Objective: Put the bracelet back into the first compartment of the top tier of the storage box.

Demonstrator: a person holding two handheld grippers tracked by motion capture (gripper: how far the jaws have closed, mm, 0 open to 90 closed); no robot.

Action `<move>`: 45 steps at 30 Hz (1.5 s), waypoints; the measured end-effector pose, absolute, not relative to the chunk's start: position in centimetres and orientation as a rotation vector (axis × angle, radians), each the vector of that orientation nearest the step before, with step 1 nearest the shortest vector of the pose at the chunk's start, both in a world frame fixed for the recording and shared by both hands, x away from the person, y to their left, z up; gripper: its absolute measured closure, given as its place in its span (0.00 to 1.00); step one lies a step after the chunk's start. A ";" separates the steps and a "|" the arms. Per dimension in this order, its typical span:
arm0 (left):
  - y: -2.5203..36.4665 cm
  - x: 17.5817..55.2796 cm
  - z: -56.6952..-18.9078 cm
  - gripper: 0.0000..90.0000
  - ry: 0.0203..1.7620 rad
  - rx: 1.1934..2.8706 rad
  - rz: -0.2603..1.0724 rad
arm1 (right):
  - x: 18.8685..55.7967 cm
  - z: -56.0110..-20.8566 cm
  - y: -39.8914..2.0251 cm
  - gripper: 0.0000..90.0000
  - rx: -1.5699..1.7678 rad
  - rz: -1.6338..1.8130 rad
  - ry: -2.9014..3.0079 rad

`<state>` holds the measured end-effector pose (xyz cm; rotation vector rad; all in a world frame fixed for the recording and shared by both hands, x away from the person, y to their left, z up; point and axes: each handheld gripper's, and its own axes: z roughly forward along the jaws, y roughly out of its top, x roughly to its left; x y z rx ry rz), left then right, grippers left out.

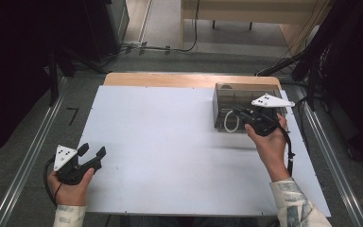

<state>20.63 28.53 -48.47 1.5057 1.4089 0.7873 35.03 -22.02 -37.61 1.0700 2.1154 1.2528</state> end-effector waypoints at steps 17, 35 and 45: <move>28.6 20.6 -48.5 0.38 1.408 1.505 0.789 | 37.4 -39.0 -22.0 0.95 1.136 1.202 2.120; 28.6 20.6 -48.4 0.38 1.408 1.501 0.788 | 39.1 -40.9 -21.9 0.95 1.199 1.065 2.172; 28.6 20.6 -48.5 0.38 1.408 1.507 0.786 | 38.9 -41.7 -22.2 0.94 1.211 1.049 2.187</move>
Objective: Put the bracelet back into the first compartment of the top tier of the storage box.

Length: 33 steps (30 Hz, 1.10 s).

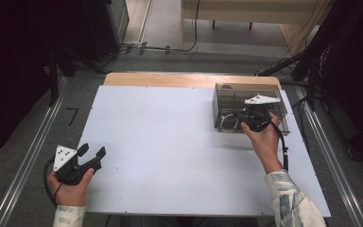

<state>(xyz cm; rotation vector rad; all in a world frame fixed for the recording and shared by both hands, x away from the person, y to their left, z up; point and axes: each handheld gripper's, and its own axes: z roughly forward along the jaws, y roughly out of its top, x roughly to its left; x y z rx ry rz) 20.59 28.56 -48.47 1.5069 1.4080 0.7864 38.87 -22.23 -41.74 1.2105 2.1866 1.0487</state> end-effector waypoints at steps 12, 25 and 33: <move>28.5 20.6 -48.5 0.38 1.409 1.507 0.788 | 38.2 -41.6 -22.3 0.81 1.214 1.023 2.213; 28.5 20.6 -48.5 0.38 1.411 1.507 0.785 | 37.2 -41.3 -22.5 0.62 1.194 1.040 2.202; 28.5 20.6 -48.5 0.38 1.414 1.510 0.785 | 36.0 -41.1 -23.7 0.49 1.212 1.084 2.177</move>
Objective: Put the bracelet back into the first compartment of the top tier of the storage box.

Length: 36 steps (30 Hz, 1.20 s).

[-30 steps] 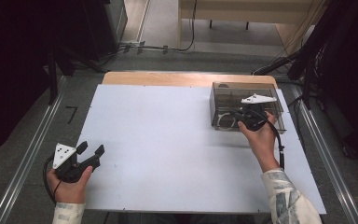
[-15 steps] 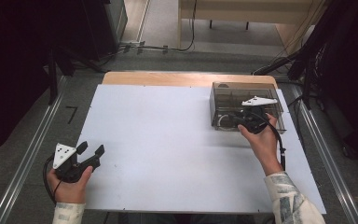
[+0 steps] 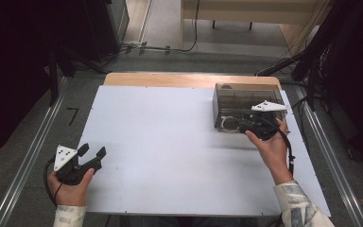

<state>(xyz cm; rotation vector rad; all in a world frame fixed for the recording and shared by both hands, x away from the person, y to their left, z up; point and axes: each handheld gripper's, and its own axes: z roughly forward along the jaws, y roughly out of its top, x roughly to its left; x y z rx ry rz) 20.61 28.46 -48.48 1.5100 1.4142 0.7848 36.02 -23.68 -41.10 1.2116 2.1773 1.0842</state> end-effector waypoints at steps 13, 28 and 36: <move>28.4 20.7 -48.5 0.38 1.411 1.514 0.784 | 34.6 -41.1 -24.0 0.29 1.192 1.084 2.181; 28.3 20.7 -48.5 0.37 1.410 1.514 0.783 | 32.4 -41.2 -25.6 0.14 1.192 1.086 2.147; 28.2 20.7 -48.5 0.37 1.413 1.516 0.785 | 31.2 -41.7 -26.9 0.11 1.197 1.061 2.129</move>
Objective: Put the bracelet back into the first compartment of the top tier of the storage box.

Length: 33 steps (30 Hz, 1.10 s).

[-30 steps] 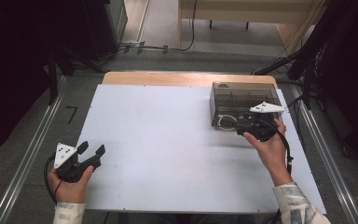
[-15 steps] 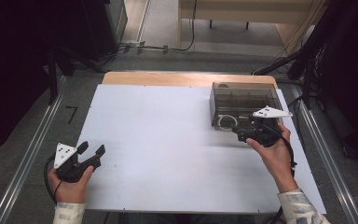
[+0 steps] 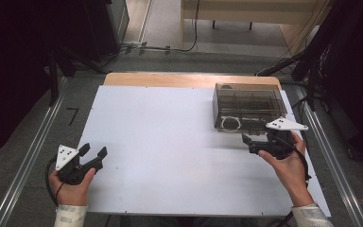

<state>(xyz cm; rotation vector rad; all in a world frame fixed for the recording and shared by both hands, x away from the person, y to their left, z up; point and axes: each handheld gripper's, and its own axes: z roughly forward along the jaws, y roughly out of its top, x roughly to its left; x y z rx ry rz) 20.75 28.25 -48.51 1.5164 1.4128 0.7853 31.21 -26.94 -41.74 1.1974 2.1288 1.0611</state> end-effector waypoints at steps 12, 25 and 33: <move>28.2 20.8 -48.6 0.37 1.416 1.517 0.786 | 29.5 -42.5 -29.2 0.09 1.239 1.066 2.082; 28.2 20.8 -48.5 0.37 1.412 1.526 0.787 | 27.6 -44.0 -32.2 0.09 1.314 1.048 2.035; 28.2 20.7 -48.6 0.36 1.412 1.526 0.788 | 26.7 -44.8 -33.8 0.09 1.362 1.024 2.013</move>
